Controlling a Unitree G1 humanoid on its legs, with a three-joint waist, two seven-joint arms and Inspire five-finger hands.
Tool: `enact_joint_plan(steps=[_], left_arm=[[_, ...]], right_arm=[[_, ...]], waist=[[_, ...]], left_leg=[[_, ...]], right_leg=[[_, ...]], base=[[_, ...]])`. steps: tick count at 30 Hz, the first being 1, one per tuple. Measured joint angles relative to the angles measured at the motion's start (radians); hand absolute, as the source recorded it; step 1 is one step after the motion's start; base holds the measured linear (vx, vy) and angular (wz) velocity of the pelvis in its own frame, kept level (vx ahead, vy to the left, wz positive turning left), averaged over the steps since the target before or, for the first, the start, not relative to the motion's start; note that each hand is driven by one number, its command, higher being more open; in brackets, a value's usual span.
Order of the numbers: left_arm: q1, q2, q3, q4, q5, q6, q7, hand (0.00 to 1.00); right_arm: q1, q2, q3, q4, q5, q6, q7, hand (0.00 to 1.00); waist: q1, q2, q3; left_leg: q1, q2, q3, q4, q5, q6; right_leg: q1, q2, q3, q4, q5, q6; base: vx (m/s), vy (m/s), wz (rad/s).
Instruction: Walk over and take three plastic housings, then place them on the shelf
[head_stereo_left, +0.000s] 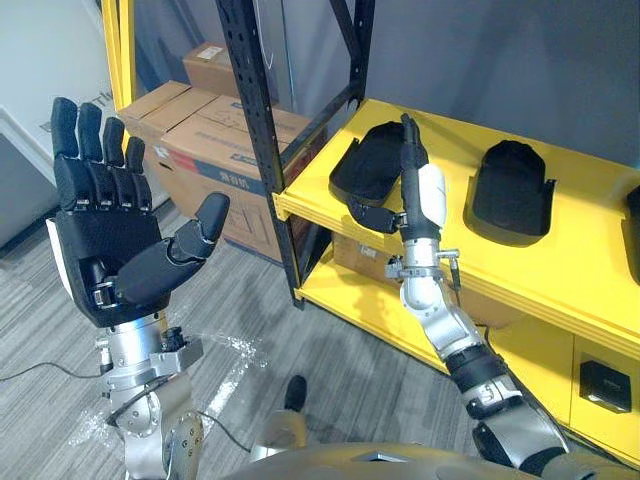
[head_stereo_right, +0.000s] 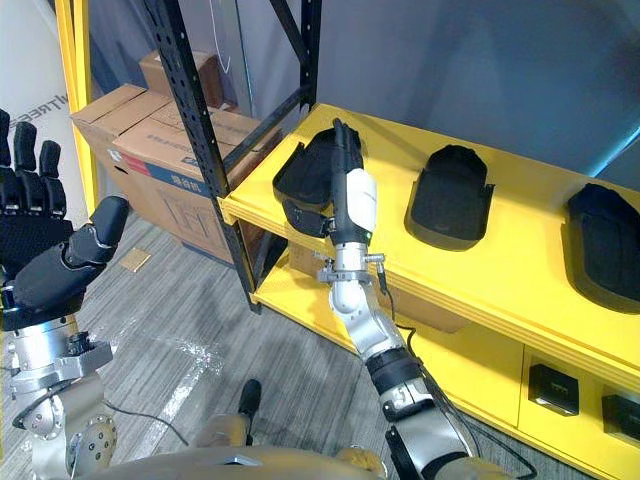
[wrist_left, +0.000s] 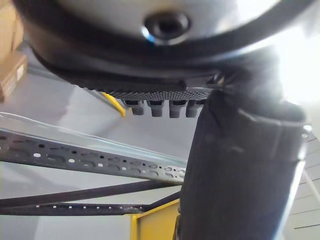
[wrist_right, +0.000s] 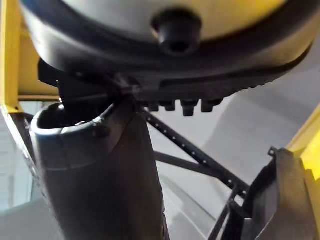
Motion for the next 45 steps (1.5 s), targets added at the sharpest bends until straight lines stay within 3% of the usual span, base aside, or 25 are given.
enact_joint_plan(steps=[15, 25, 28, 34, 45], left_arm=[[0.021, -0.037, 0.036, 0.003, -0.040, 0.006, -0.032, 1.00], [0.012, -0.038, 0.032, 0.009, -0.079, 0.051, -0.046, 1.00], [0.011, -0.038, 0.031, 0.011, -0.085, 0.059, -0.045, 1.00], [0.009, -0.038, 0.012, 0.018, -0.131, 0.115, -0.135, 1.00], [0.005, -0.034, -0.035, 0.057, -0.131, 0.118, -0.161, 1.00]], right_arm=[[-0.157, -0.026, 0.028, 0.181, -0.105, -0.001, 0.021, 1.00], [-0.251, -0.074, -0.011, 0.203, -0.186, 0.007, -0.114, 1.00], [-0.266, -0.083, -0.019, 0.202, -0.188, 0.020, -0.115, 1.00], [-0.315, -0.116, -0.023, 0.200, -0.244, 0.019, -0.119, 1.00], [-0.417, -0.188, 0.040, 0.219, -0.255, 0.008, -0.079, 1.00]], waist=[[0.025, 0.015, 0.101], [0.024, 0.028, 0.183], [0.023, 0.026, 0.189], [0.021, 0.037, 0.219], [0.021, 0.044, 0.253]], left_leg=[[-0.058, 0.000, -0.052, 0.021, 0.016, 0.001], [-0.094, -0.001, -0.037, 0.038, 0.016, 0.002], [-0.101, -0.003, -0.032, 0.038, 0.016, 0.002], [-0.108, -0.014, -0.033, 0.051, 0.014, 0.005], [-0.127, -0.020, -0.026, 0.060, 0.016, 0.001]], right_leg=[[-0.053, -0.005, -0.036, 0.075, -0.037, -0.017], [-0.122, -0.023, -0.011, 0.143, -0.060, -0.023], [-0.142, -0.030, -0.008, 0.162, -0.068, -0.024], [-0.158, -0.048, -0.006, 0.197, -0.086, -0.020], [-0.187, -0.061, 0.006, 0.227, -0.091, -0.021]], base=[[-0.02, -0.048, 0.08], [-0.02, -0.020, -0.05], [-0.02, -0.030, -0.05], [0.00, -0.003, 0.01], [0.00, -0.004, -0.01]])
